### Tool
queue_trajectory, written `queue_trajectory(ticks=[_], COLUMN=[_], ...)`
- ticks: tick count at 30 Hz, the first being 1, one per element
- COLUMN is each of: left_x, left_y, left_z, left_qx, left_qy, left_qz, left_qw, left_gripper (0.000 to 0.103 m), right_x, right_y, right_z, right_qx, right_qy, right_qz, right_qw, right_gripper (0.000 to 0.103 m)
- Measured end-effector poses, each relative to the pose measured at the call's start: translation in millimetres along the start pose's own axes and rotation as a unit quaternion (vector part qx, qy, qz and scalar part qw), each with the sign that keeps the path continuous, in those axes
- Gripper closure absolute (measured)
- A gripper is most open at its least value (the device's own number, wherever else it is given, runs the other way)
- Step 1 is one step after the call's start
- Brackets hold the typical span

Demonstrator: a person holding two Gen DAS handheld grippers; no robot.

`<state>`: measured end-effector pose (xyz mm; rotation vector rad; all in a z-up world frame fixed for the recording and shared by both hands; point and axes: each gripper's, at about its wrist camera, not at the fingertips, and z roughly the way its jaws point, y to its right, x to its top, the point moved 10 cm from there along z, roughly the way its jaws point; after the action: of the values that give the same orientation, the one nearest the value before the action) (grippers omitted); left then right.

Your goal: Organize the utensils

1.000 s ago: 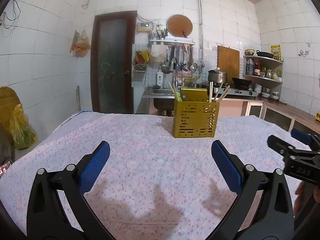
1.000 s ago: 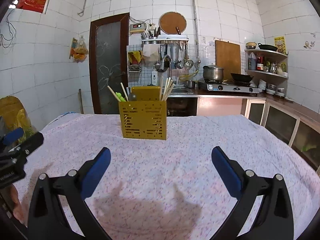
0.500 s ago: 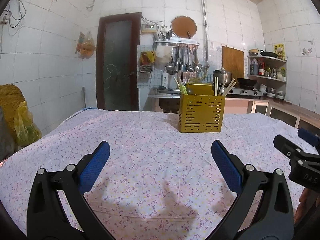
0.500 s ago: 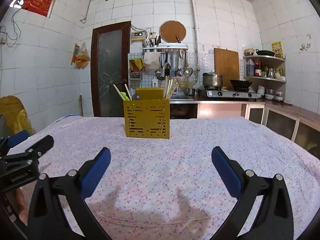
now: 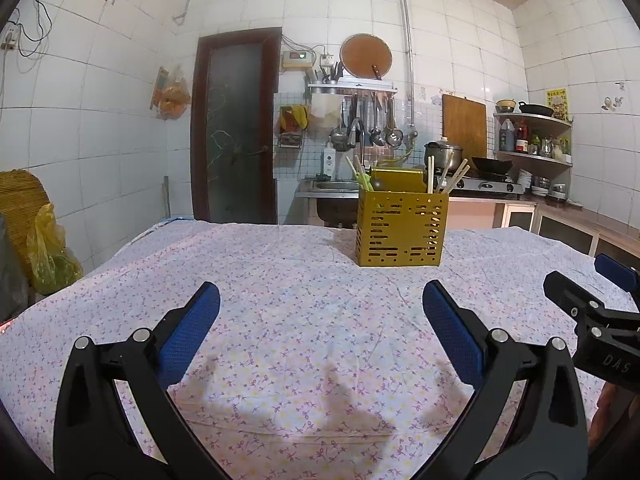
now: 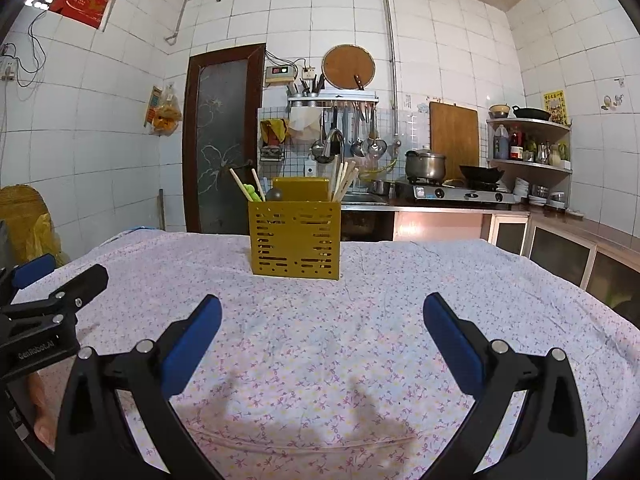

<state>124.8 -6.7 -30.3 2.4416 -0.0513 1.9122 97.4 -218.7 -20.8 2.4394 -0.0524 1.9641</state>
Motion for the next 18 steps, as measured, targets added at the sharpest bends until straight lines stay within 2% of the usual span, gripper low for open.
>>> queue_trajectory(ticks=[18], left_x=[-1.5], left_y=[-2.5], left_z=[-0.9], left_qx=[0.000], left_qy=[0.000], left_qz=[0.000], left_qw=[1.0000], left_gripper=[0.005], right_x=[1.2], right_y=[1.2], right_z=[-3.3], right_qx=[-0.002], right_qy=[0.001], right_qz=[0.008], right_qw=[1.000], right_gripper=[0.005])
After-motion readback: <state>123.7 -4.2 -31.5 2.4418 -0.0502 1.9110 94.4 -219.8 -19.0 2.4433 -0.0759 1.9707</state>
